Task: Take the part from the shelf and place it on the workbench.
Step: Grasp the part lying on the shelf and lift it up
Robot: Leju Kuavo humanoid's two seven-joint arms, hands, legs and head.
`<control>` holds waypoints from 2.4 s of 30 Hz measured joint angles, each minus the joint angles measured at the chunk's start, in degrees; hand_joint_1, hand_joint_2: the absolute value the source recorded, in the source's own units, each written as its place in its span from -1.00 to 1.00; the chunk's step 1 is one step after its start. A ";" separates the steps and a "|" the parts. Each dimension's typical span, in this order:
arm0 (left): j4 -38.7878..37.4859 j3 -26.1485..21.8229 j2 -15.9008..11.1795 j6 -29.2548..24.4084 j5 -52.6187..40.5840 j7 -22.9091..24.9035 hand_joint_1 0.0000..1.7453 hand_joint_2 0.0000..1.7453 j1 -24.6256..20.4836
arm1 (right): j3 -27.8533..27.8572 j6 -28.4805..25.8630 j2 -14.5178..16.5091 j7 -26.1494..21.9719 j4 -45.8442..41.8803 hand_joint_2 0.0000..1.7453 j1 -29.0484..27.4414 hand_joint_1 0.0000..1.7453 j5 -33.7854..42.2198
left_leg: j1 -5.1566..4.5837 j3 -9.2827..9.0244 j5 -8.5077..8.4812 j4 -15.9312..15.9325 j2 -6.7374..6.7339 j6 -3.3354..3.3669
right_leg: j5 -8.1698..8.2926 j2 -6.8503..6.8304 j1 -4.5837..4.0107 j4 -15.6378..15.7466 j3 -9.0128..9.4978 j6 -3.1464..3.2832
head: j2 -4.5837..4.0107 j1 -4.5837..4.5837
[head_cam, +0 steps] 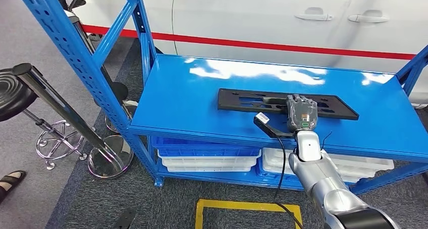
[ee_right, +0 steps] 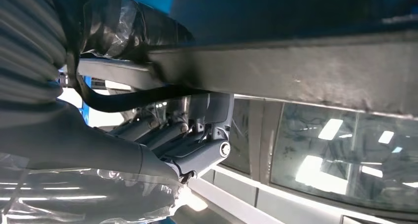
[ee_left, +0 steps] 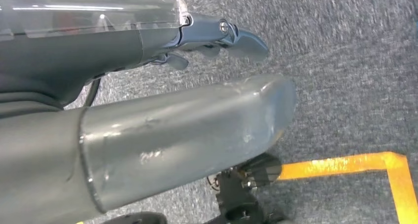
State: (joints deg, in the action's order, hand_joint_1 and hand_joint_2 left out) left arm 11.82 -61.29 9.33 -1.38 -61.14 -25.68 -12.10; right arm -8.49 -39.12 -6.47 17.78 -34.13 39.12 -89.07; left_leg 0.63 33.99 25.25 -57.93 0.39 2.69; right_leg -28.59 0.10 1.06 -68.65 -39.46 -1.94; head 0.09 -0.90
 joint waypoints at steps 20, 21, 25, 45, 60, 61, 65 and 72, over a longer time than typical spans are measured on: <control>0.00 0.01 -0.11 -1.08 0.50 -0.27 -1.00 -1.00 -0.34 | 0.39 0.00 0.03 -0.67 -0.89 1.00 0.66 1.00 0.01 | -0.21 0.37 0.66 -1.04 -0.02 -1.80 | 2.90 -0.09 -0.56 9.79 4.92 1.24 | 0.00 0.03; 0.00 0.01 -0.10 -1.29 0.74 -0.39 -1.00 -1.00 -0.36 | 0.55 0.00 0.04 -1.04 -1.02 1.00 0.61 1.00 0.03 | -0.14 0.35 0.50 -0.88 -0.03 -1.42 | 2.93 -0.06 -0.50 9.92 4.91 0.92 | 0.00 0.03; 0.00 -0.03 -0.06 -3.29 2.06 -1.52 -1.00 -1.00 -0.73 | 2.02 0.00 0.39 -5.00 -2.94 1.00 -0.05 1.00 1.23 | 0.11 0.08 -0.16 0.12 -0.14 -0.04 | -1.43 -0.09 -0.23 2.95 1.83 0.05 | -0.01 0.01; 0.00 -0.09 -0.16 -0.02 3.61 -3.43 -1.00 -1.00 1.71 | -1.65 0.00 14.51 -23.85 -33.98 1.00 -9.02 1.00 13.81 | 0.12 7.24 6.20 -15.17 -0.11 -3.02 | 2.59 0.00 -0.69 9.65 4.73 3.35 | 0.00 0.06; 0.00 0.91 -0.28 1.59 3.78 -3.50 -1.00 -1.00 3.57 | -16.30 0.62 15.00 -23.22 -45.58 1.00 -4.08 1.00 24.13 | 0.08 0.06 -0.03 0.14 -0.25 -0.38 | -3.48 -0.05 -0.29 -4.82 -1.73 0.62 | 0.00 0.02; 0.00 0.93 -0.27 1.60 3.80 -3.50 -1.00 -1.00 3.80 | -16.94 0.68 14.99 -23.20 -46.13 1.00 -3.81 1.00 24.32 | 0.09 0.02 0.12 -0.05 -0.21 -0.51 | -1.28 -0.07 -0.20 -1.46 -0.21 0.66 | 0.00 0.02; 0.00 0.97 -0.22 1.67 3.84 -3.56 -1.00 -1.00 4.17 | -18.60 0.75 14.99 -23.10 -47.45 1.00 -2.97 1.00 24.92 | -0.10 0.31 0.60 -0.78 -0.05 -1.48 | 2.26 0.02 -0.54 8.94 4.50 1.38 | -0.01 0.04; 0.00 0.97 -0.21 1.94 3.73 -3.47 -1.00 0.50 5.48 | -22.95 0.72 14.98 -24.50 -50.91 1.00 -3.23 1.00 29.05 | 0.36 5.24 7.00 -11.80 -0.15 -3.43 | 2.68 0.06 -0.36 9.85 4.81 3.37 | 0.00 0.06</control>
State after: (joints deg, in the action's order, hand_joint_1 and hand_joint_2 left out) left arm 11.82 -60.33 9.13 0.56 -57.41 -29.15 -6.63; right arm -31.44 -38.40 8.51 -6.72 -85.04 35.89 -60.02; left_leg 0.99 39.22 32.26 -69.73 0.24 -0.74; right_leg -25.91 0.15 0.71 -58.80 -34.65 1.43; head 0.09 -0.84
